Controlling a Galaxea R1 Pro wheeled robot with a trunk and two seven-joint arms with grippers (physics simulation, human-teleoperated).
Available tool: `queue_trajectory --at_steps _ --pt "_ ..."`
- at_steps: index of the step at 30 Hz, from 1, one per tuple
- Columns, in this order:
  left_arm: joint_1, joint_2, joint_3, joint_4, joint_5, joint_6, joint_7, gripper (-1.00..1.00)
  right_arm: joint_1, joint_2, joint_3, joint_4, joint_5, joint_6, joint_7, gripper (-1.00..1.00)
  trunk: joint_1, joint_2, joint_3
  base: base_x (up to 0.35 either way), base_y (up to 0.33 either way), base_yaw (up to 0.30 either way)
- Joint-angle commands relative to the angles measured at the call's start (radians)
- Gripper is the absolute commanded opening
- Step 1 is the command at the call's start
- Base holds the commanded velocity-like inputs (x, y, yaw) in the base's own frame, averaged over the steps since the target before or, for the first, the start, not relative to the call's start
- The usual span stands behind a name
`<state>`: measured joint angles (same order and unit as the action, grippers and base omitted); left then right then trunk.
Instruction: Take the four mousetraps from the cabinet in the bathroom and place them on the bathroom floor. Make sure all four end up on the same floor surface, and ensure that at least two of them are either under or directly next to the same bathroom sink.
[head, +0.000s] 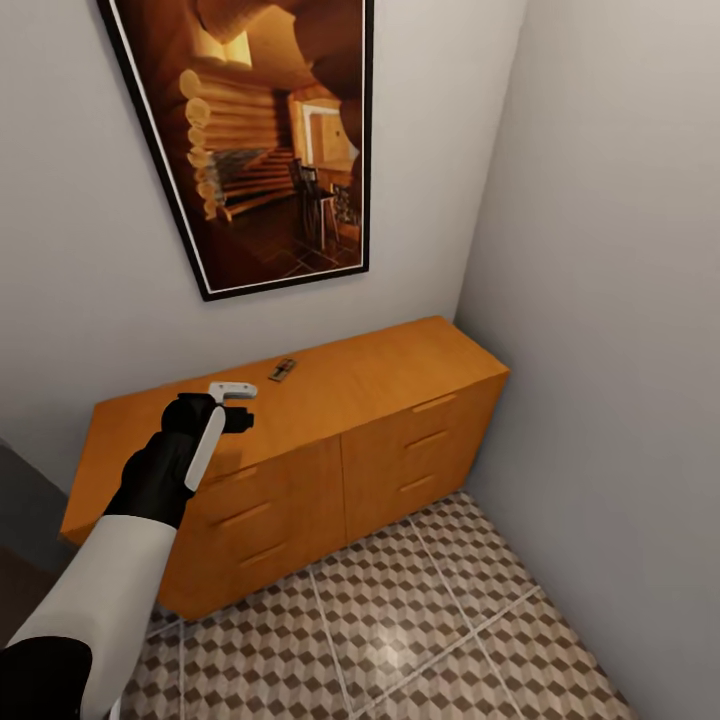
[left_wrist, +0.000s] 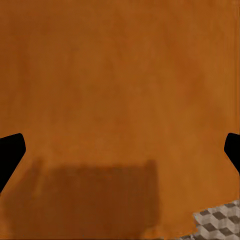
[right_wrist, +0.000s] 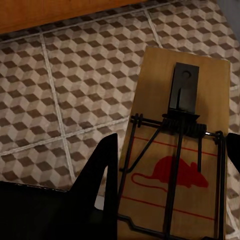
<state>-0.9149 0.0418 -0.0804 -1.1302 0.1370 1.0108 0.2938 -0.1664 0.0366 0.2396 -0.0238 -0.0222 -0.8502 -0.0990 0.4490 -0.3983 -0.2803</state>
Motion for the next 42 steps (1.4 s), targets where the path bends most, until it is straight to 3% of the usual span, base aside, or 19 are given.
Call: queue_trajectory --at_steps 1,29,36,42 --pt "-0.001 0.001 -0.005 0.0 0.01 0.003 0.01 1.0 -0.001 0.0 0.009 0.001 -0.004 -0.003 -0.005 -1.0 0.001 -0.002 -0.002 0.239 0.0 0.0" --pt "-0.001 0.012 -0.01 0.007 0.01 -0.001 -0.015 1.0 -0.001 -0.001 0.009 0.001 -0.004 -0.003 -0.005 -1.0 0.001 -0.002 -0.002 0.219 0.0 0.0" --pt "-0.001 0.011 -0.055 0.031 0.01 -0.001 -0.019 1.0 -0.001 0.0 0.009 0.001 -0.004 -0.003 -0.005 -1.0 0.001 -0.002 -0.002 0.102 0.0 0.0" --pt "-0.001 0.011 -0.087 0.039 0.01 -0.003 -0.09 1.0 -0.001 0.0 0.009 0.001 -0.004 -0.003 -0.005 -1.0 0.001 -0.002 -0.002 0.009 0.0 0.0"
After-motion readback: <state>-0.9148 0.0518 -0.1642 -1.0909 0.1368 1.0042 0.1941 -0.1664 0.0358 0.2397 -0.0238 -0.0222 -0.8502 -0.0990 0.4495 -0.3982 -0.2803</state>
